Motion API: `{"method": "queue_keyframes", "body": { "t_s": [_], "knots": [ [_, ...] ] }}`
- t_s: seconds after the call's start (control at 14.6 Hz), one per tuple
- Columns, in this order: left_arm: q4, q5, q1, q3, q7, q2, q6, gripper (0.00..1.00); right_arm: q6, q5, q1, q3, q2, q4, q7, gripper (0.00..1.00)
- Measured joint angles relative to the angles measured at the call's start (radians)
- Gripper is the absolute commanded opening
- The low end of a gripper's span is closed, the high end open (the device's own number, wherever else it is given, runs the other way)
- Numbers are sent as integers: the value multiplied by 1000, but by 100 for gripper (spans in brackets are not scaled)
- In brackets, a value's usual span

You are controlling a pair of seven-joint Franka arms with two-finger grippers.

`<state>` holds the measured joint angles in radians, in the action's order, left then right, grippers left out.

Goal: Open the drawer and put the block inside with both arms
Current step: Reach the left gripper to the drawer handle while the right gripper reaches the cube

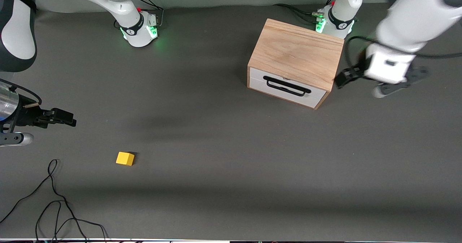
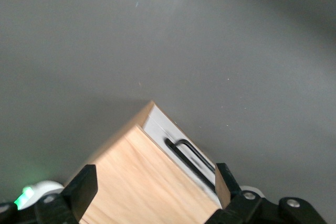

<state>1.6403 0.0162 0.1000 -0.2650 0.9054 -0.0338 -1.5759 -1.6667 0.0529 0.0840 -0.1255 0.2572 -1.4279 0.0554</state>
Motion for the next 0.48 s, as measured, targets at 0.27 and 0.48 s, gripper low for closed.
{"method": "queue_keyframes", "body": {
  "t_s": [0.27,0.48],
  "knots": [
    [0,0,26,-28,290,-118,-11,100,-119,3,0,1,73,-24,0,100],
    [0,3,67,-29,449,-204,-61,100,-212,25,0,3,179,-30,0,100]
  ]
}}
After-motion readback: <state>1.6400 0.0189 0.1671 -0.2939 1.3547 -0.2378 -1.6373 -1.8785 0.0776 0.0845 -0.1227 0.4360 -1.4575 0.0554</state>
